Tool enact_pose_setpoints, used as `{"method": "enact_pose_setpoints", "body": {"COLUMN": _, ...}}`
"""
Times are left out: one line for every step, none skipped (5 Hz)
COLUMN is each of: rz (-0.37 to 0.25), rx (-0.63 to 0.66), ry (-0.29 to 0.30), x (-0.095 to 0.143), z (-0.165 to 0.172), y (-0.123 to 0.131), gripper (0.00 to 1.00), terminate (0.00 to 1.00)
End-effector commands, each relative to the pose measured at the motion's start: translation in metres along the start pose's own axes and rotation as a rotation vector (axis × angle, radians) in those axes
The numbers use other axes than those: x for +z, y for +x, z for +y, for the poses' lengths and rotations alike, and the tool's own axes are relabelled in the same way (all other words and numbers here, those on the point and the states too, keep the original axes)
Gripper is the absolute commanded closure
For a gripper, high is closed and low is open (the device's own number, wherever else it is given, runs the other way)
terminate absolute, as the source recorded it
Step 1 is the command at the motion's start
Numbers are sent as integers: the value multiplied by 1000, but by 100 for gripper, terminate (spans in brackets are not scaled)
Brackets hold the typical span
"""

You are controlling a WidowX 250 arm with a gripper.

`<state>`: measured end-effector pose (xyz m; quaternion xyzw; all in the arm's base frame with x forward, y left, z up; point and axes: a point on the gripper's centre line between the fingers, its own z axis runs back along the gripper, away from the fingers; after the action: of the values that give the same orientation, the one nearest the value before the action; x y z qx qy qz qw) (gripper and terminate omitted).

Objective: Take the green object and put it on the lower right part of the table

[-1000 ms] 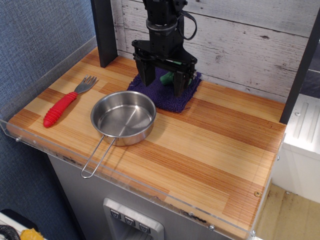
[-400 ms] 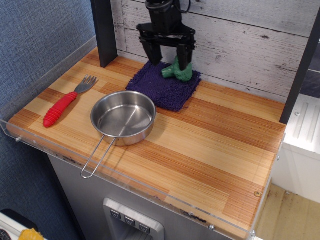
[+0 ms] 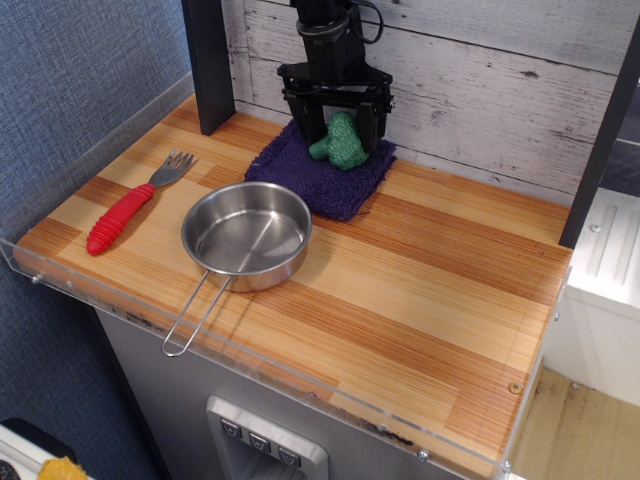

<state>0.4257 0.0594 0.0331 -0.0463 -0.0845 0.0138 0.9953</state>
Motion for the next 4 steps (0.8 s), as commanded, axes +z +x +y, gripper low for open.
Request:
{"method": "enact_pose_setpoints", "body": {"rz": -38, "rx": -19, "ry": 31, "x": 8, "z": -7, "y": 7, "gripper": 100, "terminate": 0}}
{"method": "enact_pose_setpoints", "body": {"rz": -59, "rx": -38, "ry": 59, "x": 16, "z": -11, "y": 6, "gripper": 100, "terminate": 0}}
{"method": "enact_pose_setpoints", "body": {"rz": -137, "rx": -63, "ry": 82, "x": 38, "z": -16, "y": 0, "gripper": 100, "terminate": 0}}
{"method": "enact_pose_setpoints", "body": {"rz": -183, "rx": -70, "ry": 109, "x": 61, "z": -24, "y": -9, "gripper": 100, "terminate": 0}}
